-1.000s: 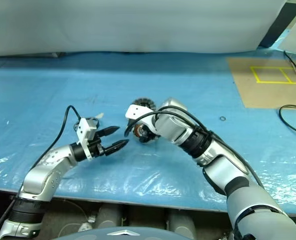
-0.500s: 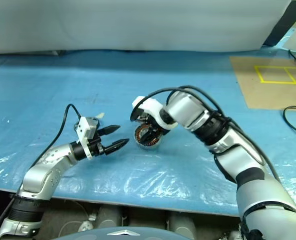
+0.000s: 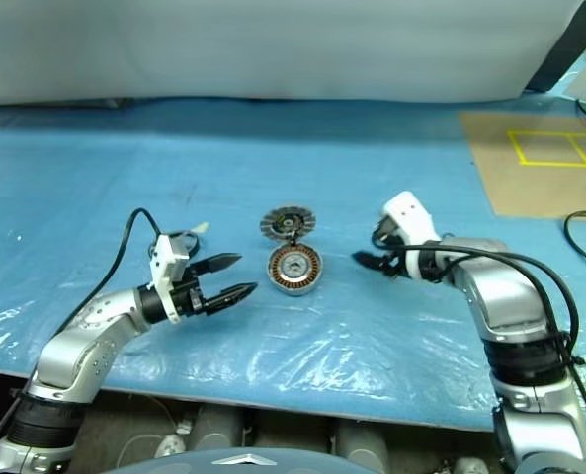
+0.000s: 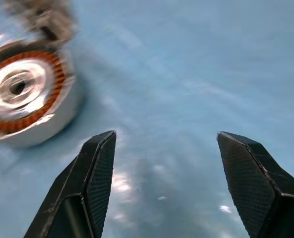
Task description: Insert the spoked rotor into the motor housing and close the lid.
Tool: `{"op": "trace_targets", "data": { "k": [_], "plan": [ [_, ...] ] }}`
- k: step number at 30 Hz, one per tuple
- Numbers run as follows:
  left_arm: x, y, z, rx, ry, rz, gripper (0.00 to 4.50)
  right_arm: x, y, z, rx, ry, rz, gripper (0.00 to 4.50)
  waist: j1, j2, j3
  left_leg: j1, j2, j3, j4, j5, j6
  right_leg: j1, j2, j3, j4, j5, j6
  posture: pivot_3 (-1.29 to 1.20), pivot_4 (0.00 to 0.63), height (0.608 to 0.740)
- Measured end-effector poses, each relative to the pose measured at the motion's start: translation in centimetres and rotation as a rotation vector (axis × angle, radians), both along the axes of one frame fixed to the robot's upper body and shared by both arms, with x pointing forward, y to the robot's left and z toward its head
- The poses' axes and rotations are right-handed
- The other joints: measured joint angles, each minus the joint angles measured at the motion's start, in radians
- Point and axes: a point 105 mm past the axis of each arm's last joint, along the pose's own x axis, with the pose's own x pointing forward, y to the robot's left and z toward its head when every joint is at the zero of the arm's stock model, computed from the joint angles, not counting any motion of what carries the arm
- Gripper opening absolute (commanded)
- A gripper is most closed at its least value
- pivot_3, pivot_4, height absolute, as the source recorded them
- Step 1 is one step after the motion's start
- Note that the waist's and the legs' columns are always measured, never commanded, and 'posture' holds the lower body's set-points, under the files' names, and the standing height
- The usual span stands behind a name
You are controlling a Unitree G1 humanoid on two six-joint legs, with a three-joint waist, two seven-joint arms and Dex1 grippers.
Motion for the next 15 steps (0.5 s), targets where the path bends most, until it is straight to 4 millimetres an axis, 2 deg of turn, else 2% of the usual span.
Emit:
{"op": "trace_targets", "data": {
  "k": [3,8,12,15],
  "plan": [
    [-0.2,-0.7,-0.2,-0.012,0.010,-0.023,4.04,0.8,-1.5,0.1,0.102,-0.061,-0.213,3.38,-0.010,0.000,0.000,0.001,-0.001,0.000,0.001,0.000,0.000,0.000,-0.001,0.002,0.000,0.000,0.000,0.00,0.150,0.740],
    [-0.3,-1.5,-0.5,-0.033,0.013,-0.042,4.04,2.2,-4.3,1.2,0.059,-0.119,-0.403,3.38,-0.010,0.001,0.000,0.001,-0.002,0.001,0.000,0.000,0.000,0.001,-0.001,0.002,-0.001,0.001,0.001,0.00,0.150,0.740],
    [-0.2,-2.1,-0.6,-0.041,0.015,-0.054,4.04,3.0,-7.8,-0.8,0.024,-0.084,-0.543,3.38,-0.007,0.001,0.000,0.001,-0.003,0.001,-0.001,0.000,0.000,0.001,-0.001,0.002,-0.001,0.002,0.003,0.00,0.150,0.740],
    [-0.2,-2.3,-0.6,-0.048,0.008,-0.057,4.04,2.9,-9.1,-1.4,0.006,-0.074,-0.584,3.38,-0.009,0.002,0.000,0.001,-0.003,0.001,-0.001,0.000,0.000,0.001,-0.001,0.002,-0.001,0.003,0.005,0.00,0.150,0.740]
  ]
}}
